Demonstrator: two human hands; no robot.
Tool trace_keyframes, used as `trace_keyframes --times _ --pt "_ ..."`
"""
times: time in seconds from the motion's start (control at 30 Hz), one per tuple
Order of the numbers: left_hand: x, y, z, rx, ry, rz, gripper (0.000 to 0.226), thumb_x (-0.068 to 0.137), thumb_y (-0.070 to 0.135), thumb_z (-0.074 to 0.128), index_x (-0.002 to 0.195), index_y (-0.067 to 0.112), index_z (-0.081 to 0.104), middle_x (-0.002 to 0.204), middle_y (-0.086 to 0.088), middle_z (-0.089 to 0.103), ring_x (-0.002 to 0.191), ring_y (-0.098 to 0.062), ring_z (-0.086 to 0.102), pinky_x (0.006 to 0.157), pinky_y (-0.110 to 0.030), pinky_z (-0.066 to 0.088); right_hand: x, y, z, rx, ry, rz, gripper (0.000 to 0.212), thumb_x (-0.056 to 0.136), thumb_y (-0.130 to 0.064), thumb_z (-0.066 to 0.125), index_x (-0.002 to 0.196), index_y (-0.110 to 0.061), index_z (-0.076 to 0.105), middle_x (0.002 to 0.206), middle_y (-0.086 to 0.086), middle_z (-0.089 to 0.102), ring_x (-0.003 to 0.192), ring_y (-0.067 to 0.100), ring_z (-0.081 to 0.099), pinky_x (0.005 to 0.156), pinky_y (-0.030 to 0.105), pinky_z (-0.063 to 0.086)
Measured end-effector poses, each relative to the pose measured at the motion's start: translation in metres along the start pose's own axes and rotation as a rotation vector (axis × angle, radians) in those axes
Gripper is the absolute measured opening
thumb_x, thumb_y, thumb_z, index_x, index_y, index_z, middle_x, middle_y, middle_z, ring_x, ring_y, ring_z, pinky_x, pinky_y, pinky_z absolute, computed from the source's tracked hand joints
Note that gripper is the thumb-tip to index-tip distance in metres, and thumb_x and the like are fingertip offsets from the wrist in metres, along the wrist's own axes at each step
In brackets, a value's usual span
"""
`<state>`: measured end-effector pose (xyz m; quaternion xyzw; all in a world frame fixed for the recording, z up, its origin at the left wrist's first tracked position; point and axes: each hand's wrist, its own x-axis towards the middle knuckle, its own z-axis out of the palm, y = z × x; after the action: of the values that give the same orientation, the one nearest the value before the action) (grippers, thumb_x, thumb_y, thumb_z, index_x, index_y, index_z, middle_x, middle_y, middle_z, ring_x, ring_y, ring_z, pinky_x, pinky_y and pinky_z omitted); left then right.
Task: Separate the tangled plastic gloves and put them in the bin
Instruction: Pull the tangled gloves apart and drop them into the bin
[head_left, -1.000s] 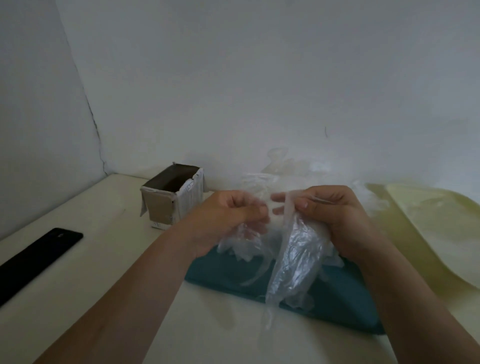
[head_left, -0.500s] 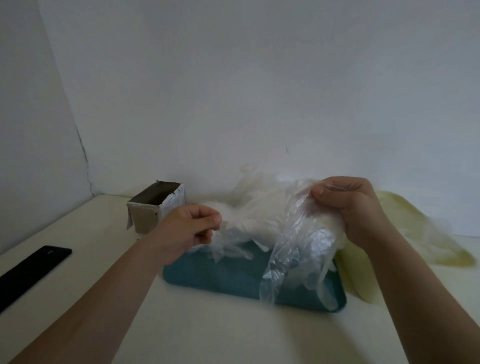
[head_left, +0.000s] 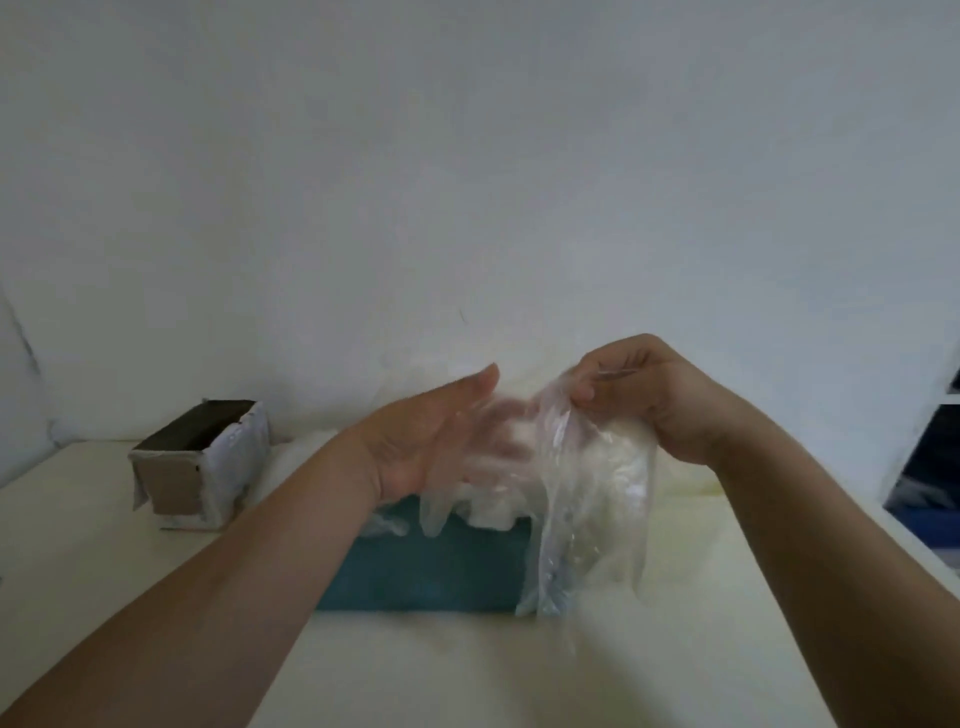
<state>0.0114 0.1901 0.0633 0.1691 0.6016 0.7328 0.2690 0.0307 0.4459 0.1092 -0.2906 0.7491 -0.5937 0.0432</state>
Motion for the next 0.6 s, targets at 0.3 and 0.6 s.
trace_keyframes --times 0.3,0.6 --pt "0.032 0.028 0.029 0.020 0.394 0.194 0.010 0.096 0.010 0.070 0.101 0.006 0.078 0.081 -0.005 0.066 0.066 -0.015 0.064 0.078 -0.042 0.066 -0.006 -0.018 -0.070 -0.518 0.221 0.258 0.014 0.096 -0.025 0.071 0.097 -0.013 0.078 0.085 -0.001 0.080 0.045 0.019 0.055 0.046 0.024 0.032" --pt "0.007 0.063 0.017 0.120 0.335 0.258 0.017 0.100 0.021 0.061 0.107 0.008 0.067 0.124 -0.009 0.076 0.107 -0.031 0.076 0.072 -0.035 0.065 0.057 0.059 -0.088 -0.922 0.179 0.412 0.018 0.095 -0.038 0.069 0.085 -0.024 0.074 0.080 -0.006 0.075 0.067 0.022 0.072 0.059 0.031 0.059"
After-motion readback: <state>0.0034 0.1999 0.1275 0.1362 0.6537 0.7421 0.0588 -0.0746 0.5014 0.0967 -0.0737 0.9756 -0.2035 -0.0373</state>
